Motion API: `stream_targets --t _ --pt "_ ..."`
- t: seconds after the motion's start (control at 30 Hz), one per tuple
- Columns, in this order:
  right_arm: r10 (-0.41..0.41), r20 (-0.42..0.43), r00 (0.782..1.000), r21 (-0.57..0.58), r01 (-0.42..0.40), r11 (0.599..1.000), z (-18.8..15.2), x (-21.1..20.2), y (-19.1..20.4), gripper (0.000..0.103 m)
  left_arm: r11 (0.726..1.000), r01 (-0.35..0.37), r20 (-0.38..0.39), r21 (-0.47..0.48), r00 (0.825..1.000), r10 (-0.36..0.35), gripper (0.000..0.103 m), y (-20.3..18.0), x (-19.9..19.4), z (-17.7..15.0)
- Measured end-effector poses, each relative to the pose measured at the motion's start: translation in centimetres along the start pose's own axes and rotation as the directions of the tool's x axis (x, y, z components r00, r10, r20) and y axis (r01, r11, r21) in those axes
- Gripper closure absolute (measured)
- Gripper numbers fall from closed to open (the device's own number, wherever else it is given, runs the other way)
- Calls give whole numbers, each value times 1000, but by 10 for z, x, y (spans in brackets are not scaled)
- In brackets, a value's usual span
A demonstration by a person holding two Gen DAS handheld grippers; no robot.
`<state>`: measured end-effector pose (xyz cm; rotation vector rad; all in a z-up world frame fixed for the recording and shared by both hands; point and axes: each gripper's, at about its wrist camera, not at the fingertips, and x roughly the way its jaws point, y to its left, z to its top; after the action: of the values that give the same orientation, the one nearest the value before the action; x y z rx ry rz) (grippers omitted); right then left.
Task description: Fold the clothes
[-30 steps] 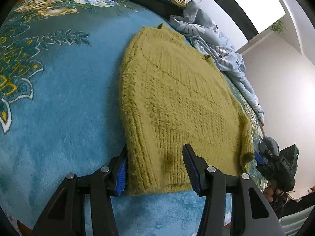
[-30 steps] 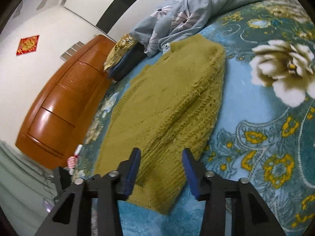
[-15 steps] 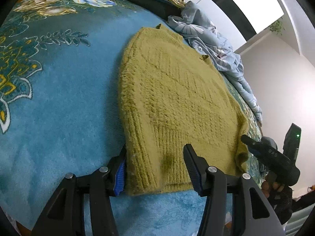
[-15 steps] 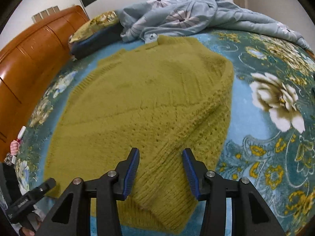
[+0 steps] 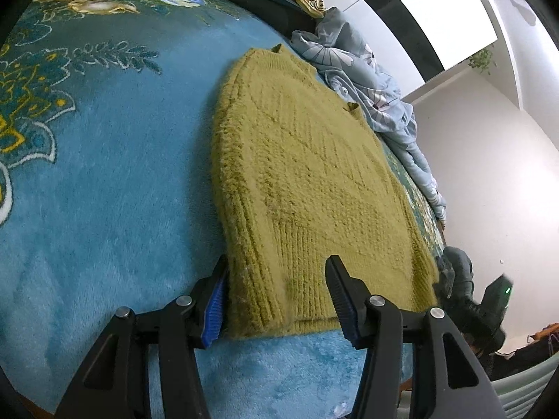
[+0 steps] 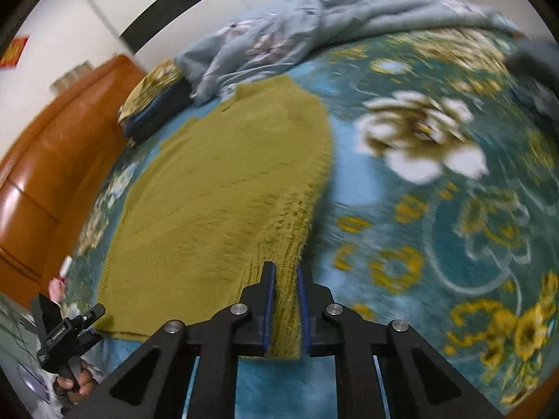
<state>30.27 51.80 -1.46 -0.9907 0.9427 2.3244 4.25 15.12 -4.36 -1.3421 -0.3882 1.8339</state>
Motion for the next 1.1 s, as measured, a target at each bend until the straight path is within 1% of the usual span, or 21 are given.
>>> stream_targets --t 0.13,0.27,0.33,0.43,0.5,0.57,0.6,0.63,0.73,0.87,0.9,0.93,0.97,1.0,1.03,1.07,1.1 --pt "24 -9 1000 68 -24 997 -12 3 -31 90 1000 13 -1 -23 1000 -13 48 2 -1 0" --pt "65 22 998 84 -67 994 -15 1 -39 90 1000 0 -4 -19 1000 0 48 -1 -1 -2" --pt "70 38 997 87 -73 994 -16 0 -42 90 1000 -12 -5 -15 1000 12 48 -2 0 -2" --pt "83 79 993 119 -92 989 -18 -8 -52 87 1000 -27 -3 -12 1000 27 48 -5 0 -2" --pt "107 87 990 133 -118 984 -18 -8 -57 86 999 -40 1 -10 999 40 48 -7 0 -3" --pt "138 87 987 142 -149 979 -19 -5 -59 80 999 -54 8 -9 999 54 48 -9 1 -4" --pt "153 87 984 146 -165 975 -19 -3 -60 68 998 -62 10 -1 998 62 48 -11 2 -4" --pt "165 84 983 146 -176 973 -19 -1 -60 59 997 -74 12 7 997 74 48 -13 3 -5" --pt "173 76 982 128 -182 975 -20 8 -53 57 995 -99 26 21 995 98 48 -18 4 -6" --pt "206 68 976 130 -214 968 -19 14 -47 57 997 -83 43 6 996 83 49 -19 3 -7" --pt "215 64 975 130 -222 966 -20 15 -46 57 997 -79 49 6 996 79 50 -20 2 -7" --pt "220 62 973 131 -227 965 -20 14 -46 60 997 -74 55 2 996 74 56 -20 1 -7" --pt "228 62 972 138 -235 962 -21 13 -46 60 998 -69 61 -5 996 69 61 -20 0 -7" --pt "233 61 970 146 -240 960 -22 13 -47 65 998 -65 66 -16 996 66 70 -19 -1 -7" --pt "234 57 971 158 -240 958 -23 13 -49 75 998 -64 69 -29 995 65 78 -17 -2 -7" --pt "234 54 971 170 -240 956 -24 13 -50 80 997 -68 70 -41 995 71 83 -16 -3 -6" --pt "238 53 970 182 -243 953 -25 12 -52 87 996 -80 76 -48 994 83 92 -15 -4 -6"
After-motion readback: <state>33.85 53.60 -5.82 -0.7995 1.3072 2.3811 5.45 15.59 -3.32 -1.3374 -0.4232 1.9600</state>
